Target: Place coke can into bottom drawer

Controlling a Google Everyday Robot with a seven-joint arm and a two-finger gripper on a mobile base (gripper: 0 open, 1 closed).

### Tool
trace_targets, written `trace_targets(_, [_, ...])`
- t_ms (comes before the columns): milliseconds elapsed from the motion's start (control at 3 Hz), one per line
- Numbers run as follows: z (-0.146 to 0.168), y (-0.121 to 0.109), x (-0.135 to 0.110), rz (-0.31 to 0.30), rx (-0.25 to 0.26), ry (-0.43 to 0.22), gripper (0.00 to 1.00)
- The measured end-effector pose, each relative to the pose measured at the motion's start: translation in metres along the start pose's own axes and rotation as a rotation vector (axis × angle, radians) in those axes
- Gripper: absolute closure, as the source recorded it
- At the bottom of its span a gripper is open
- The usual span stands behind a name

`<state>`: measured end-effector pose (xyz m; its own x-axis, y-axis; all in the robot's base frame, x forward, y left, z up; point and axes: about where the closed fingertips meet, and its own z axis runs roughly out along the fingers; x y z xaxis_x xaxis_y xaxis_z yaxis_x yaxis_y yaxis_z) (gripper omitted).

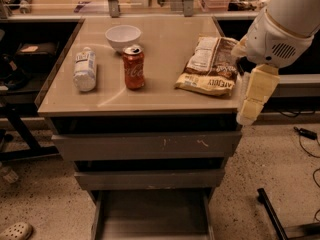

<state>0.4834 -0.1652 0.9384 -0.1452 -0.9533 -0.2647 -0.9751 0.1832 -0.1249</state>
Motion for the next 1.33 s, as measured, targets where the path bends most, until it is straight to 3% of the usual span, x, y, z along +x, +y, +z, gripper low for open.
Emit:
trace_targets(333, [0.01, -0.018, -0.005, 0.067, 0.035, -0.095, 0.0])
trace_targets(667, [0.028, -0.073, -0.028, 0.191, 0.075, -0.321, 0.0])
trace_targets(1000, [0.038, -0.126, -0.046, 0.27, 0.086, -0.484, 0.0])
trace_targets(1333, [0.038, -0.126, -0.046, 0.27, 0.086, -0.484, 0.0])
